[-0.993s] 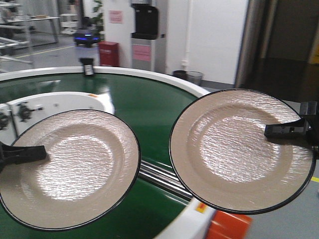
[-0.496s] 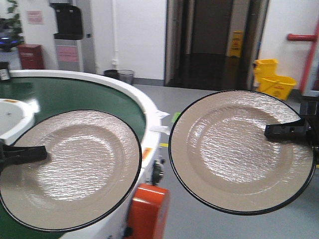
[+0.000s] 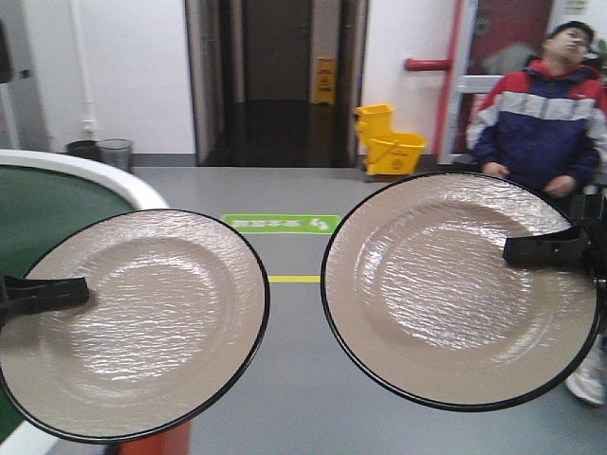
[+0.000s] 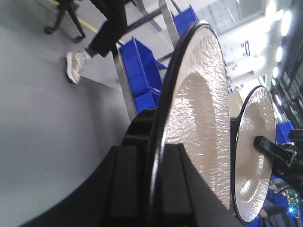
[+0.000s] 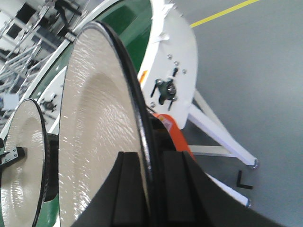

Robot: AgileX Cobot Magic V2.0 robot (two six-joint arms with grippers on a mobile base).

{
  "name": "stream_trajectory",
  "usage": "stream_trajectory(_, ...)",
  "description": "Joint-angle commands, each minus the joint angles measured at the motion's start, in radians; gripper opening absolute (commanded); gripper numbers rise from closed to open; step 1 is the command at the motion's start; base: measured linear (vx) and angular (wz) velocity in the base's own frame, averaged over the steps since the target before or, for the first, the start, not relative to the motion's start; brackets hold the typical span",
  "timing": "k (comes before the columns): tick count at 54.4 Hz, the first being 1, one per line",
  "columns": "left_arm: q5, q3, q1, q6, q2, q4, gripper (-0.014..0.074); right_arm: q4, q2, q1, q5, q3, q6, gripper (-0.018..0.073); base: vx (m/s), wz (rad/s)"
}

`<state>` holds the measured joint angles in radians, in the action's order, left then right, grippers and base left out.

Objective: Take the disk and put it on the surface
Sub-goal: 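Hold both plates while the base drives to the steel table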

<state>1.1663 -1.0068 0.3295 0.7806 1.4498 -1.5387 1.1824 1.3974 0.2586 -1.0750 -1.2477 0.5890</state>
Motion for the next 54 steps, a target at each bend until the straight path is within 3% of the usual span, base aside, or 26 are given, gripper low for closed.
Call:
stream_trajectory(1, 0.058, -0.029, -0.005, -0.013, -0.045, -0.135, -0.0001, 0.129, -0.036, 0.004, 0.014, -0.032, -0.002, -0.0009, 0.01, -0.51)
stream_trajectory(34, 0.058, -0.029, -0.005, -0.013, -0.045, -0.135, -0.0001, 0.129, -0.036, 0.004, 0.011, -0.032, -0.002, -0.0009, 0.12, -0.54)
stream_trajectory(54, 0.058, -0.029, -0.005, -0.013, -0.045, -0.135, -0.0001, 0.129, -0.036, 0.004, 0.010, -0.032, -0.002, -0.0009, 0.28, -0.29)
